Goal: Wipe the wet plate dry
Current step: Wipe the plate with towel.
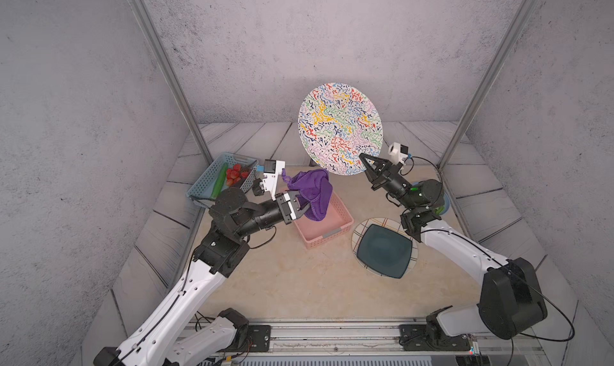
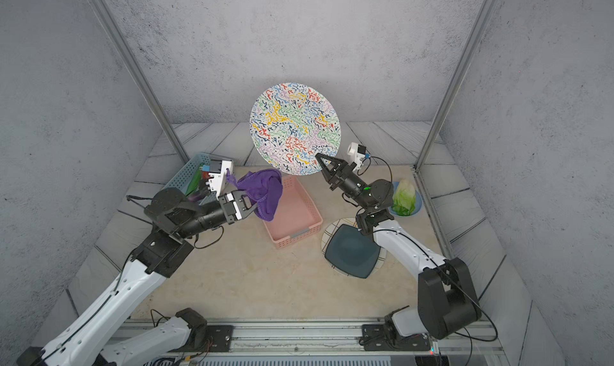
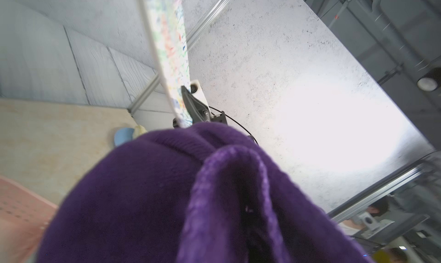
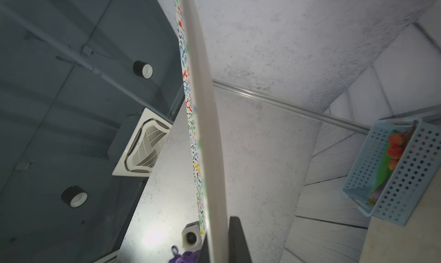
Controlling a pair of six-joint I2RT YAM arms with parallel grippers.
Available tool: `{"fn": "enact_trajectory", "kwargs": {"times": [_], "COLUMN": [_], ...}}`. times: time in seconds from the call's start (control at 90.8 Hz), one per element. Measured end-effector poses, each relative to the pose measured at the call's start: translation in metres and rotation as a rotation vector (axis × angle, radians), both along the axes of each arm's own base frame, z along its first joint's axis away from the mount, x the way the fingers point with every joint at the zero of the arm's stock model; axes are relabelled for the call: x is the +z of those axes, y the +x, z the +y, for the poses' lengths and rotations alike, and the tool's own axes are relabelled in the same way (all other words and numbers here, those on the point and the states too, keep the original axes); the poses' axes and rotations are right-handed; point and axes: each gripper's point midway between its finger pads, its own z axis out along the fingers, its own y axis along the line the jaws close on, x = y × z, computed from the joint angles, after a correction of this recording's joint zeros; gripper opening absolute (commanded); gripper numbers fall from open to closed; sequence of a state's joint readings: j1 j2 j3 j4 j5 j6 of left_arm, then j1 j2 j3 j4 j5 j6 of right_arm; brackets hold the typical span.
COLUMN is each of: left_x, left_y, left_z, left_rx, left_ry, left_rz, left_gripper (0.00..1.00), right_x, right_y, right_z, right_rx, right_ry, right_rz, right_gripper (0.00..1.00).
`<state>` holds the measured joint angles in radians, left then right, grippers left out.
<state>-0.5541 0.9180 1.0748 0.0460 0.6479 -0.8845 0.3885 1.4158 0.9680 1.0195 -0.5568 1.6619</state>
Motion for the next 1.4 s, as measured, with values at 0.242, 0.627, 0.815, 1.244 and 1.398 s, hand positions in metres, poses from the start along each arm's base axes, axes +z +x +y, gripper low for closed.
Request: {"fn": "enact_trajectory", "kwargs": {"times": [0.242,0.627,0.815,1.244,1.398], "left_x": [-0.044,-0.066,-0.062,-0.053,-0.04], "left_y": [0.048,0.109,0.081,0.029,0.083], "left_z": [0.009,0.049,0.019,0.017,0.03], "left_rx": [0.214,0.443,0.184,0.07,0.266], "left_ry": [0.253,0.535,0.522,0.501,0.565], "left_rz": [0.047,0.09,0.011,-0.054,-0.035], "left_gripper": [0.0,0.0,0.0,0.0,0.0], "right_x": [-0.04,-0.016,-0.005,-0.059,-0.056], "right_y": [-0.003,-0.078,-0.09,-0.062,-0.079], "right_z": [0.013,0.021,0.002,0.008,0.016], "right_rx": [0.006,0.029,-0.086,-0.088,-0.016], "right_ry": [-0.151,-0.33,-0.361,-0.575,-0.56], "right_rz": [0.078,-0.14,-0.182,-0.065,-0.108], "right_gripper": [0.0,0.0,0.0,0.0,0.0]}}
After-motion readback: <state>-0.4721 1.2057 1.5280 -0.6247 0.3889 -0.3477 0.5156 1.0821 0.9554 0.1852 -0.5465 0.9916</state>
